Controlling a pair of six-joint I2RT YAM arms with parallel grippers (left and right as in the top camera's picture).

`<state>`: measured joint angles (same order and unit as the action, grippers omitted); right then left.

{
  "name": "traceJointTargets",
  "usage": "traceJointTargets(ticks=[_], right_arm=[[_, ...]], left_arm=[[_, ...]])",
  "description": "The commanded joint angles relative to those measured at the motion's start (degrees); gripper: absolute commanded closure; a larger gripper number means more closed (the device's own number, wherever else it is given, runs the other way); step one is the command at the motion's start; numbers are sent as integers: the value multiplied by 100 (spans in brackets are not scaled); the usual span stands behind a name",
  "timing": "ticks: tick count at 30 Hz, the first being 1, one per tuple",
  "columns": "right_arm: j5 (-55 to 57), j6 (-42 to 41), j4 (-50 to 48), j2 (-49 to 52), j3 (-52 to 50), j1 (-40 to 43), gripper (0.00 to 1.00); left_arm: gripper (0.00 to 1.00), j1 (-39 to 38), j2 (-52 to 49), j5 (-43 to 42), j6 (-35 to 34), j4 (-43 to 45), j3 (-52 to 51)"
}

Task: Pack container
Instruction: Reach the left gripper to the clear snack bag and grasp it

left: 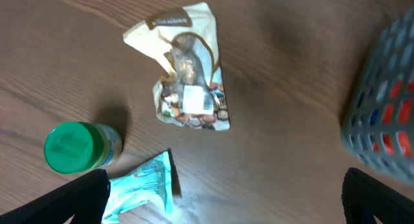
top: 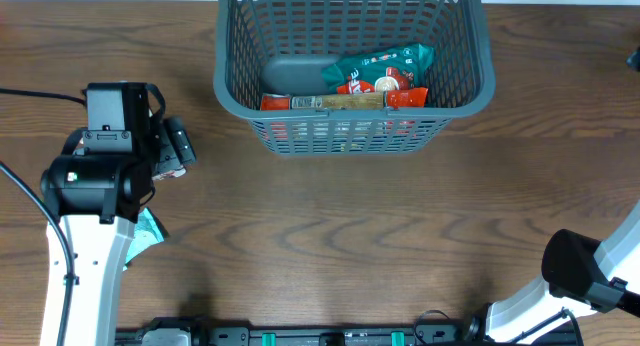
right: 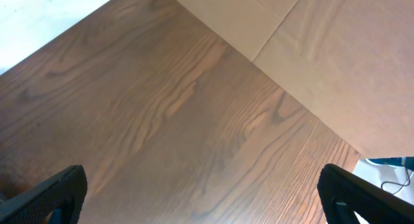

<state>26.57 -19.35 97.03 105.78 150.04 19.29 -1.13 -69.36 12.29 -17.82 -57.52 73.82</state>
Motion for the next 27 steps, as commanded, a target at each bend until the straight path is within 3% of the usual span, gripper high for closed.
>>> traceJointTargets(ticks=[1, 7, 17, 27], right_arm=[[17, -120, 13, -42, -20, 39, 1], [17, -120, 13, -42, -20, 39, 1], [17, -120, 13, -42, -20, 50, 1], [17, -120, 13, -42, -20, 57, 1]], left_arm=[[1, 225, -219, 345, -752, 70, -37], [2, 894, -990, 249, -951, 114, -37], [1, 1895, -2529, -1563, -101, 852, -37], [2, 2009, -3204, -1659, 538, 1467, -37]])
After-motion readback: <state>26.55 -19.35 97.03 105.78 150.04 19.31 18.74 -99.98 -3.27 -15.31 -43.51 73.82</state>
